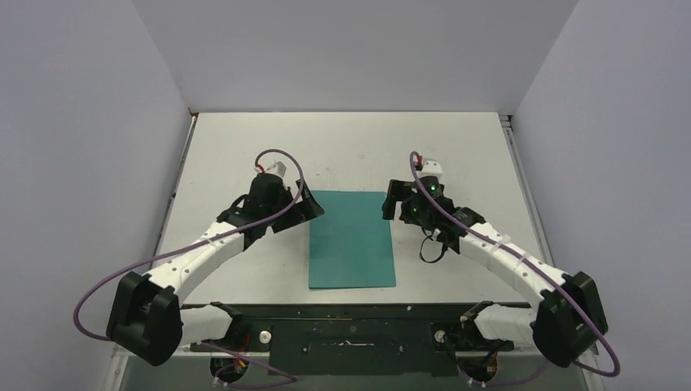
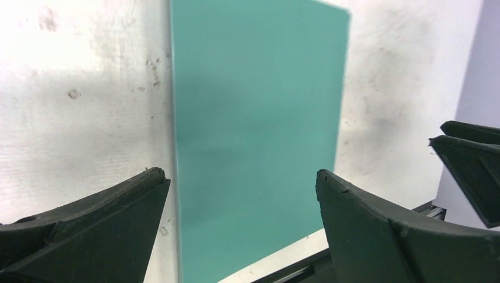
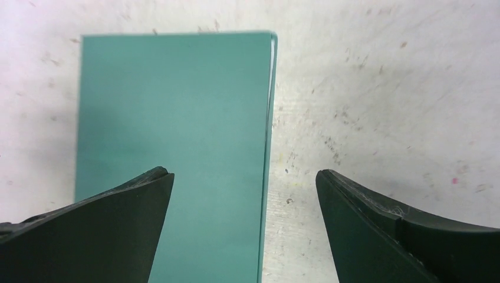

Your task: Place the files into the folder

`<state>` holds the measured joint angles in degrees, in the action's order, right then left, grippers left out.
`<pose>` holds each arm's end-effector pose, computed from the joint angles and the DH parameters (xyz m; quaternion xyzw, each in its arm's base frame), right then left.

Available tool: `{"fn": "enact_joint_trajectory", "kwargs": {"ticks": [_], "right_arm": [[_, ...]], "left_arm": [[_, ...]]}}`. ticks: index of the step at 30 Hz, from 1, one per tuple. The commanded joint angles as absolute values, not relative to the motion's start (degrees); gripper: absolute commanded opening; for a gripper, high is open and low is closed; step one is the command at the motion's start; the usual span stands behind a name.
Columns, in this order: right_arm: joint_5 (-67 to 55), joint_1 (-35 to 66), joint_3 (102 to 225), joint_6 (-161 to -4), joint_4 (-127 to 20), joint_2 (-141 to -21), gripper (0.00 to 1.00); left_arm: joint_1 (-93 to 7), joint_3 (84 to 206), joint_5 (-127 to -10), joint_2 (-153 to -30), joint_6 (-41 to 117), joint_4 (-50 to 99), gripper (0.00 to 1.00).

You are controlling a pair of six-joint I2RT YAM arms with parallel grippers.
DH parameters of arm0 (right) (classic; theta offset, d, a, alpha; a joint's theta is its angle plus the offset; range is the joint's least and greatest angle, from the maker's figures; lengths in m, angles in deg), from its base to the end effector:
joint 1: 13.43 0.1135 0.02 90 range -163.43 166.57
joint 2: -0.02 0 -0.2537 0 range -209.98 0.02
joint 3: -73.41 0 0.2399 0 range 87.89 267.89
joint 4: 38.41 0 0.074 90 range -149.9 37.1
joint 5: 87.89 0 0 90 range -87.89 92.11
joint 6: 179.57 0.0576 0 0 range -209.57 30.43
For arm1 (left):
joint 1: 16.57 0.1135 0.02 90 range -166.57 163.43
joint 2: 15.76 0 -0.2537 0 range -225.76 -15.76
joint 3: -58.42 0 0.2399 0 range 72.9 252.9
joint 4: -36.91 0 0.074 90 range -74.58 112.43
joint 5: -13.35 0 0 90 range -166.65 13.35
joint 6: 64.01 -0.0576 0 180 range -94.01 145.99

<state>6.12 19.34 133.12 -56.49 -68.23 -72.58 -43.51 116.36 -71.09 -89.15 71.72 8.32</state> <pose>0.2331 0.1452 0.2129 0.0165 0.9154 0.1910 0.3539 0.2409 -0.1287 0.2014 -0.1314 0.9103 -0.2670 0.2877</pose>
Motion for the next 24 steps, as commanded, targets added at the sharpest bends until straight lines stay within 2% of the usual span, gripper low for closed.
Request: {"fn": "enact_joint_trajectory", "kwargs": {"ticks": [1, 3, 11, 24], "right_arm": [[10.65, 19.02, 136.98, -61.22, -72.9, -63.16, 0.93], [11.07, 18.96, 137.32, -61.88, -74.05, -59.02, 0.9], [17.3, 19.0, 137.57, -60.9, -79.18, -45.63, 0.9], [20.3, 18.99, 134.75, -59.19, -83.84, -33.23, 0.9]], "left_arm": [[-43.39, 121.98, -74.06, -81.32, 66.77, 0.83, 0.96], [-43.4, 123.16, -74.79, -77.69, 65.55, -2.07, 0.96], [-43.29, 125.8, -74.02, -65.71, 58.6, -7.75, 0.96], [-43.31, 118.16, -67.82, -47.82, 50.29, -4.23, 0.96]]}}
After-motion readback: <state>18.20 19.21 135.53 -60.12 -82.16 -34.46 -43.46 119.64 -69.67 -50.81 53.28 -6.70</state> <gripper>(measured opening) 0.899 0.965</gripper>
